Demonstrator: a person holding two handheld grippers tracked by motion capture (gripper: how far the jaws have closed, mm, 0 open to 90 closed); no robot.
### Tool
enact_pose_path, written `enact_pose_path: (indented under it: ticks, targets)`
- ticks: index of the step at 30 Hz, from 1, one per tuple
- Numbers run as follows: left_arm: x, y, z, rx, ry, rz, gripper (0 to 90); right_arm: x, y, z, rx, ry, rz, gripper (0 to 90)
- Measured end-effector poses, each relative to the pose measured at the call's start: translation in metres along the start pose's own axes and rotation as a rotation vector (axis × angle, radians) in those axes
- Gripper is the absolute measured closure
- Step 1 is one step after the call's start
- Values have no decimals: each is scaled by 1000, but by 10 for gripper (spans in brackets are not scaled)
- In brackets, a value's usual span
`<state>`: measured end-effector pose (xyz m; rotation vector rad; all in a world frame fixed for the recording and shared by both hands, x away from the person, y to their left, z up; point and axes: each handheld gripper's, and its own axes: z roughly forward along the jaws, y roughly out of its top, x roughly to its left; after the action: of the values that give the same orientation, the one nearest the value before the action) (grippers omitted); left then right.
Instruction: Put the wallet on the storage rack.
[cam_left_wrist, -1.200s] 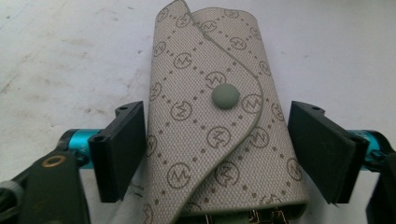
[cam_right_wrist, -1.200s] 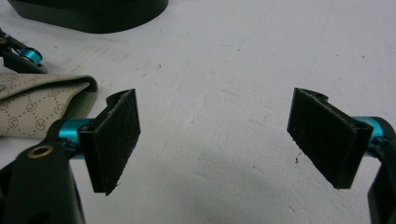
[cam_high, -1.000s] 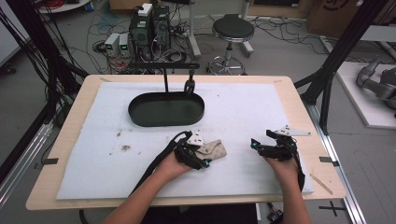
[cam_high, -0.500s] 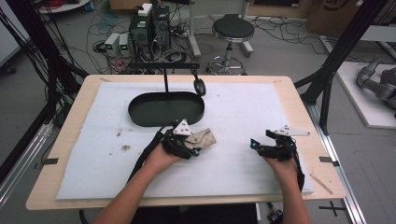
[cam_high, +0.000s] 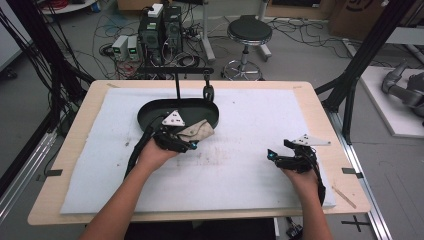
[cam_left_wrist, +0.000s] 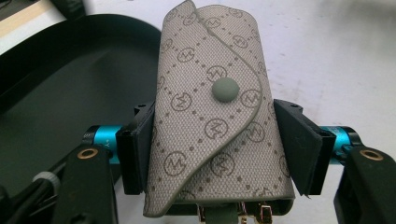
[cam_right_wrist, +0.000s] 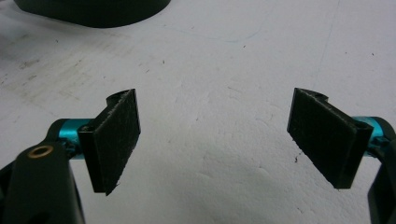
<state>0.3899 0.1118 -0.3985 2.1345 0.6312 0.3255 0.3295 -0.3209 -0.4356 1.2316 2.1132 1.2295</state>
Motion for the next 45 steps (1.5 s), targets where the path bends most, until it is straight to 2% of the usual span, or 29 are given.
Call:
enact_pose_path:
  ticks: [5,7,9,13,17,21,23,36,45]
  targets:
    - [16,3,-6,5,42,5,349,0,0,0,2,-1,1,176]
    - [25,3,-8,5,49,-12,349,0,0,0,2,-1,2,176]
    - [34,3,-9,23,73,-8,349,0,0,0,2,-1,2,176]
    - [49,3,-11,23,96,-21,349,1,0,1,2,1,2,176]
    - [61,-1,-9,34,127,-42,349,0,0,0,1,1,2,176]
    - [72,-6,-6,48,141,-60,349,1,0,0,-1,0,1,177]
    - [77,-6,-4,59,151,-58,349,1,0,1,2,0,-1,176]
    - [98,-7,15,79,168,-67,348,1,0,2,4,0,1,176]
    - [103,-16,28,145,174,-86,347,1,-1,2,6,0,-3,176]
